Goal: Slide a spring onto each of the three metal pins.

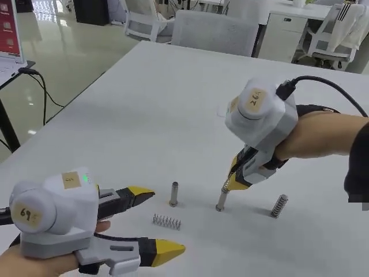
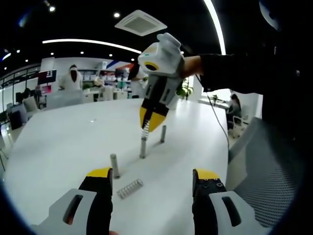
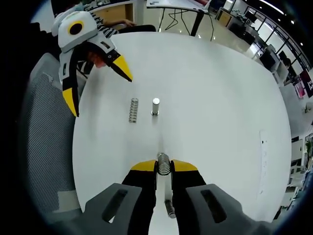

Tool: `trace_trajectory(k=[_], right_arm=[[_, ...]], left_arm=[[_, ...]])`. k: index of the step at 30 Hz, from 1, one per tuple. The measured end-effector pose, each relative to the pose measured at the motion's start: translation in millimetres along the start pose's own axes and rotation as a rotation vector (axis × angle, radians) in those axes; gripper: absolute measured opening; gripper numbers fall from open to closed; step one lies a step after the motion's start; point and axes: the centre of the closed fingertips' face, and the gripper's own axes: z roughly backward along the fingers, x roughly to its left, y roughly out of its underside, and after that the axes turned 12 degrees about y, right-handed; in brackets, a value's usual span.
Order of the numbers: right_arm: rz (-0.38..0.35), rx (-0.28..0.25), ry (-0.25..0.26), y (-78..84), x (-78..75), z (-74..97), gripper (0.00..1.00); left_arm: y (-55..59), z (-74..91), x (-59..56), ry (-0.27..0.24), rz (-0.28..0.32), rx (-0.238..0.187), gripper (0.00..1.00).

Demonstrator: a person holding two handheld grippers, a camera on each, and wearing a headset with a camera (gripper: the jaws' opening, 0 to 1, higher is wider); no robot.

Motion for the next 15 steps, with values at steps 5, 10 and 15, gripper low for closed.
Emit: trace_trajectory(k=[5,10,15], right_arm=[[-0.002,0.007,-0.007,0.8,1.1,-2.9,0.08],[-0.007,0.013,-0.012,2.2,1.9,-6.5,0.08],[-0.013,0.016,-0.016,2.7,2.3,-10.5,0.08]], left_arm=[[0.3,0.9,0.6,-0.002,0.0,-0.001,0.62],[0.3,1.7,1.3,-0.002,0.001,0.0,0.62],[0.3,1.9,1.2,-0.001,0.0,0.002,0.62]])
